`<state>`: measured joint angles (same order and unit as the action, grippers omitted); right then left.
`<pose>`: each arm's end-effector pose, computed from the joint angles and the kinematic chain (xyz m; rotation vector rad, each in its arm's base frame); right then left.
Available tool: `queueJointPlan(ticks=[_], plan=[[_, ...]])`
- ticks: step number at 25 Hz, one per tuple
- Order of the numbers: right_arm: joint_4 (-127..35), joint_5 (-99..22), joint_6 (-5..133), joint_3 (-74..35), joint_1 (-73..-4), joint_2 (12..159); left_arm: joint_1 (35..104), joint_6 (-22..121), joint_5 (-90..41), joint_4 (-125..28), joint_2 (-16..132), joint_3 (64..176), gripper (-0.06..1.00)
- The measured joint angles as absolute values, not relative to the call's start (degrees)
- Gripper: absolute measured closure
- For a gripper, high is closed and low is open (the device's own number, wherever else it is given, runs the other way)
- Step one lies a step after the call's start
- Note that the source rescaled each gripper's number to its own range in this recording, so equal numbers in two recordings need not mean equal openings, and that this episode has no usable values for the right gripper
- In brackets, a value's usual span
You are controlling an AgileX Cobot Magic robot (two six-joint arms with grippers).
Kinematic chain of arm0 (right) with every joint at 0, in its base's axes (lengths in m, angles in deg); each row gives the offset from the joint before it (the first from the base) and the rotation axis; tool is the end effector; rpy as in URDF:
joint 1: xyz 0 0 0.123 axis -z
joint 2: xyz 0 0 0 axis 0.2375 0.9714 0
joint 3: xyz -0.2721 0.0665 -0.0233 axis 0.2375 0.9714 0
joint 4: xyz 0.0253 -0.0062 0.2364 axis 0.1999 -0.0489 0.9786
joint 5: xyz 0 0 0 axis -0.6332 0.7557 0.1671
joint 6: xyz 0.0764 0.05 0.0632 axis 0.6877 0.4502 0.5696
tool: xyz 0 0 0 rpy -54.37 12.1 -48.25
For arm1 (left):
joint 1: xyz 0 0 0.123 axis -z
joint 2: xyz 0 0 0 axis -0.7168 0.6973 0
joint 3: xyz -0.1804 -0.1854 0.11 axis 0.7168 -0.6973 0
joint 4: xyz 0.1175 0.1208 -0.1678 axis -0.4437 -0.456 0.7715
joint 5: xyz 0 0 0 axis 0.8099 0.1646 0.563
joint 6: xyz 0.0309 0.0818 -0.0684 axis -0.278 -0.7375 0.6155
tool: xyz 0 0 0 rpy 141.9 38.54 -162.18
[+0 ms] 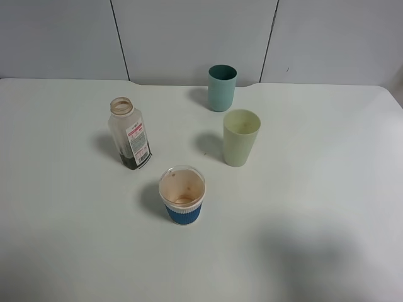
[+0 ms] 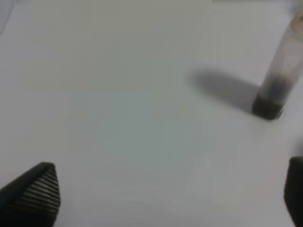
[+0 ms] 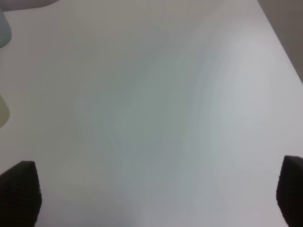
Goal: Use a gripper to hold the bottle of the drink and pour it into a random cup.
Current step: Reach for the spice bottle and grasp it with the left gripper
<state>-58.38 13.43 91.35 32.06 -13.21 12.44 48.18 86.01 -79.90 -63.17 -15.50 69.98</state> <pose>0.0040 -0.0071 0.2598 0.0916 2.0473 -0.0437 0.0033 0.0015 0.2693 -0.0053 1.9907 -0.0377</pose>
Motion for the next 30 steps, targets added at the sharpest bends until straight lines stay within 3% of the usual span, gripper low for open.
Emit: queueJointPlan(ticks=[10,25,30], plan=[[-58.4,13.4,91.3,32.1,-13.2,12.4,48.2,87.6,-70.2,-63.0,-14.7,70.6,-0.06],[-58.4,13.4,91.3,32.1,-13.2,12.4,48.2,87.2,-56.6,-60.8,2.4,70.5,-0.06],[-58.4,13.4,91.3,32.1,-13.2,12.4,48.4,87.2,-49.5,-58.8,4.4,65.1,-0.06]])
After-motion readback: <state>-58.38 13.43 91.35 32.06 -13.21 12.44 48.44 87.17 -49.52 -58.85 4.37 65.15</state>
